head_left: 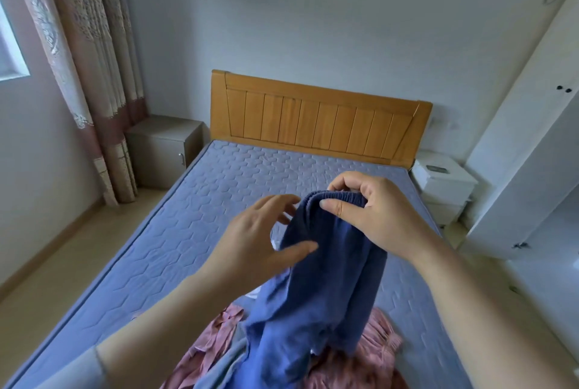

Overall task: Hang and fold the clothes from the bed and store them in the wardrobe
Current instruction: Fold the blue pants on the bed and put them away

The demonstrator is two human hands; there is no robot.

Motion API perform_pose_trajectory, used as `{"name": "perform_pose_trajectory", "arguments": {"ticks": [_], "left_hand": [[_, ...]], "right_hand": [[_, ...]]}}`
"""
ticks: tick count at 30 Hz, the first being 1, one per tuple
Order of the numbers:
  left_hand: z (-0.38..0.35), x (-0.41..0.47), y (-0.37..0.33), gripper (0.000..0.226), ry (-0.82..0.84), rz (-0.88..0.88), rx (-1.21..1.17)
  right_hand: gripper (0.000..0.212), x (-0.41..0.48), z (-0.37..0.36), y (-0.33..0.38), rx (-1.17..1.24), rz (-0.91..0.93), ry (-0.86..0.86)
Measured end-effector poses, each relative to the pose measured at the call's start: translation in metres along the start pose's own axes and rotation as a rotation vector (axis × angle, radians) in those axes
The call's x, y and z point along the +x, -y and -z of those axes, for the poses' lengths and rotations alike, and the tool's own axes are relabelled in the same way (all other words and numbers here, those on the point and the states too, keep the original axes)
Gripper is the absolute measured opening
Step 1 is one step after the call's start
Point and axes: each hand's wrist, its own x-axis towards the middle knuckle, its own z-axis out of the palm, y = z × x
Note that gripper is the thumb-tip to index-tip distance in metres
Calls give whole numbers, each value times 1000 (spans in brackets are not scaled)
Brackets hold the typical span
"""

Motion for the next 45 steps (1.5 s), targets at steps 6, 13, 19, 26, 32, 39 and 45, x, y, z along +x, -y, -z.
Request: {"name": "perform_pose_trajectory", "arguments": {"ticks": [6, 13, 19, 26, 32, 39, 45], "left_hand": [[1, 9, -9, 48, -99, -22, -73], [0, 16, -8, 20, -134, 47, -2], [23, 37, 21, 14, -119, 152, 72], [48, 40, 46, 14, -44, 205, 223], [51, 48, 42, 16, -8, 173, 191], [67, 69, 30, 11, -282, 136, 73], [96, 107, 22, 15, -368, 126, 120]], "right_hand": [[14, 5, 1, 2, -29, 12, -36], [14, 9, 1, 7, -26, 49, -57], [20, 8, 8, -13, -74, -113, 115], [42, -3, 20, -41, -156, -187, 115], [49, 4, 43, -33, -312, -94, -114], [12, 18, 76, -18, -442, -11, -74], [18, 28, 97, -14, -696, 131, -341]]}}
